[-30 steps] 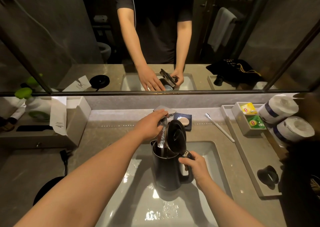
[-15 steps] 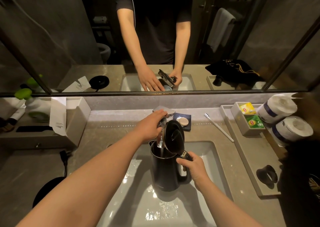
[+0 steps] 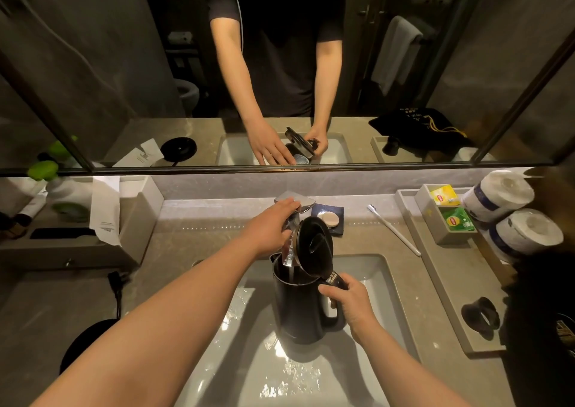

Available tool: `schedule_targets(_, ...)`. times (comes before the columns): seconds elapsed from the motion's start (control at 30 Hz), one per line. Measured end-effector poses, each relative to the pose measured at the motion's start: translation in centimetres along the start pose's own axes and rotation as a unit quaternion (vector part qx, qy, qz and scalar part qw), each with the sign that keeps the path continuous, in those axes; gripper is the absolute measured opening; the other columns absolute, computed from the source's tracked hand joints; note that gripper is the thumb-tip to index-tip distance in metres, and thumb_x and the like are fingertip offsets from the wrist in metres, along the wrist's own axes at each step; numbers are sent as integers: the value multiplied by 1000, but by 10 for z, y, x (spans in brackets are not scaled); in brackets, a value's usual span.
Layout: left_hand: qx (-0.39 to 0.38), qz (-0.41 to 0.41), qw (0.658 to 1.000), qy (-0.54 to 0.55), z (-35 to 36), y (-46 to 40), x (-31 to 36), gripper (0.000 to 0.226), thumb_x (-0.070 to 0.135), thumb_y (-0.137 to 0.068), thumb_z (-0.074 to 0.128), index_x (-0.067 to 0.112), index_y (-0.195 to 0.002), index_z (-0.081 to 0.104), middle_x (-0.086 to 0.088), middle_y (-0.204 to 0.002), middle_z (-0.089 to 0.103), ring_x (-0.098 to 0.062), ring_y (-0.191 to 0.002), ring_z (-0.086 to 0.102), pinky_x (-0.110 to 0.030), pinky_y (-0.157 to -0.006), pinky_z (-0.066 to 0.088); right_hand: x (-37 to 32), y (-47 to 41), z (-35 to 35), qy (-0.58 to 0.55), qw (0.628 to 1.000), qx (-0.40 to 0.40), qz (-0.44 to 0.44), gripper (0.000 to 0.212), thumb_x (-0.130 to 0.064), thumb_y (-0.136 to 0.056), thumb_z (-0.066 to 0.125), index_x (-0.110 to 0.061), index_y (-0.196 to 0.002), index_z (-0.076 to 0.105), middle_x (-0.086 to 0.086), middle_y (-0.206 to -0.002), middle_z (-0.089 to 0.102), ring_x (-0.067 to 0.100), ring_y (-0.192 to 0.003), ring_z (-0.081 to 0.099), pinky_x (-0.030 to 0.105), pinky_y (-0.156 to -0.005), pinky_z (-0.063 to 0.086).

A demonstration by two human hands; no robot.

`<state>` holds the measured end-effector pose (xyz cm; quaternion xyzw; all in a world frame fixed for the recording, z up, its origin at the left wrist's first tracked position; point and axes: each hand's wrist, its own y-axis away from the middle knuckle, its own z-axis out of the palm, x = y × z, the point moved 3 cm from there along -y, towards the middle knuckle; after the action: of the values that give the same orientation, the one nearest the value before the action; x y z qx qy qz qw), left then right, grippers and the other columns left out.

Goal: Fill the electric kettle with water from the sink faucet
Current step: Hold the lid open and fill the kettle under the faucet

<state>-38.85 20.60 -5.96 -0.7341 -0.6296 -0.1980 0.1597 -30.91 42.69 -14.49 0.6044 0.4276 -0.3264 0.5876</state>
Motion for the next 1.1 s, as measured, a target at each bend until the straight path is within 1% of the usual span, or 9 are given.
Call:
schedule_targets(0.1,2,2,1000,2,-1,1,0,70,20,-89,62,33,-149,28,7,-158,28,-16,-140,33,-38,-110,35,0,0,0,-1,1000,0,-1,13,-10,-76,79,-11,-76,67,-9,-53,63,20,-63,57,34,-61,48)
schedule_targets(0.23,3,3,1000,2,-1,2,1,71,18,-89,61,33,-149,27,7,-160,24,-16,-142,29,-38,-111,32,1,0,0,-2,1000,-4,-2,14,-9,-74,80,-10,-74,66,-8,-51,61,18,-59,55,33,-59,47)
schedule_targets(0.43,1,-3,1000,0,-2,2,2,72,18,-89,62,34,-149,26,7,-160,24,-16,-142,31,-40,-111,36,3,0,1,3,1000,-4,-2,12,-13,-76,79,-16,-75,67,-12,-52,65,20,-65,58,33,-62,48)
schedule_targets(0.63,2,-4,1000,1,-2,3,2,70,21,-90,61,33,-149,27,7,-159,26,-17,-141,33,-41,-111,36,1,0,0,-3,1000,-3,-3,13,-14,-71,79,-16,-70,67,-9,-52,63,20,-61,56,35,-61,47)
schedule_targets(0.87,-4,-2,1000,4,-2,2,4,70,22,-89,62,33,-150,28,6,-160,26,-18,-140,34,-41,-110,37,1,0,-3,-14,1000,5,-2,13,-8,-72,79,-11,-72,66,-5,-53,61,23,-60,54,37,-60,46)
schedule_targets(1.0,0,-2,1000,2,-3,3,6,69,20,-89,62,33,-148,30,5,-158,30,-18,-138,37,-41,-108,39,1,0,-4,-13,1000,5,-5,15,-9,-72,79,-12,-70,65,-6,-51,60,22,-59,54,36,-59,46)
schedule_targets(1.1,-3,-2,1000,1,-3,3,6,68,19,-89,62,33,-148,30,5,-157,31,-18,-137,38,-42,-107,41,0,0,-3,-20,1000,2,-6,16,-11,-70,80,-9,-70,64,-2,-52,59,21,-57,53,35,-58,45)
